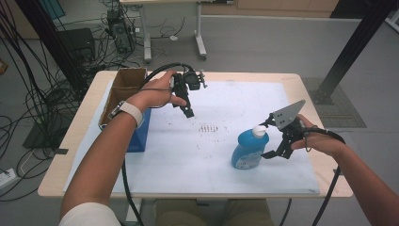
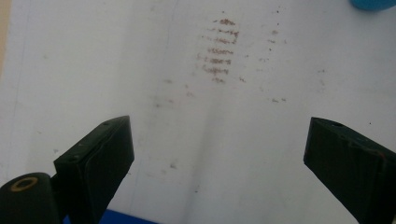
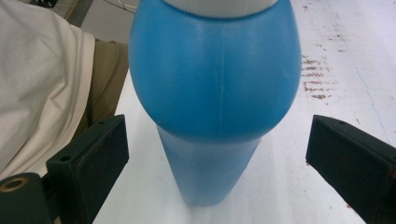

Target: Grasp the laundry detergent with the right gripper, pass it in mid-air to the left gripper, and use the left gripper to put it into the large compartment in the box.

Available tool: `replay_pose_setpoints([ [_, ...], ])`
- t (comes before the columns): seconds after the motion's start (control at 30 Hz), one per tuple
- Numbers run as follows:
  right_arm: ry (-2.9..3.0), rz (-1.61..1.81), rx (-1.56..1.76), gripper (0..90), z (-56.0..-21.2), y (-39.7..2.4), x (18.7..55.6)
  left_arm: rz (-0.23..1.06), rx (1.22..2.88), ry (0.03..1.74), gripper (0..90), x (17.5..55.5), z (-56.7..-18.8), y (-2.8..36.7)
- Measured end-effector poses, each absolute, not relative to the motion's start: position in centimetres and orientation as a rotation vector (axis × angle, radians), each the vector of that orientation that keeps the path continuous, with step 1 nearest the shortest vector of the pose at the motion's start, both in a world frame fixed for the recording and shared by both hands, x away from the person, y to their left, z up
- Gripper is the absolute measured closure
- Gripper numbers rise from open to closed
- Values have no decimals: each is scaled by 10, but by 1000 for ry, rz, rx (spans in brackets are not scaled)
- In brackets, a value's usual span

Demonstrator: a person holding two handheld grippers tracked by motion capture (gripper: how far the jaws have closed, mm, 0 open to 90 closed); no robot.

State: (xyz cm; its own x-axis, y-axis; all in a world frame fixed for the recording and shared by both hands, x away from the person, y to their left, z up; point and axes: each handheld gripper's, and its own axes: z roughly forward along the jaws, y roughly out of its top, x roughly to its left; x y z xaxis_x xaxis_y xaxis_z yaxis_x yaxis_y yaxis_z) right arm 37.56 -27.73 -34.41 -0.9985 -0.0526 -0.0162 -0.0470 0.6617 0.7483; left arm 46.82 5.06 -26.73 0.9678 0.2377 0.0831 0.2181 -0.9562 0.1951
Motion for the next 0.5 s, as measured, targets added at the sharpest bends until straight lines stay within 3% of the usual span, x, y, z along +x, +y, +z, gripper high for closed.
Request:
replay_pose_setpoints([
  [0.5,-2855,-1296,76,56,-345,-279,375,157,2935,337,89,469,-268,50],
])
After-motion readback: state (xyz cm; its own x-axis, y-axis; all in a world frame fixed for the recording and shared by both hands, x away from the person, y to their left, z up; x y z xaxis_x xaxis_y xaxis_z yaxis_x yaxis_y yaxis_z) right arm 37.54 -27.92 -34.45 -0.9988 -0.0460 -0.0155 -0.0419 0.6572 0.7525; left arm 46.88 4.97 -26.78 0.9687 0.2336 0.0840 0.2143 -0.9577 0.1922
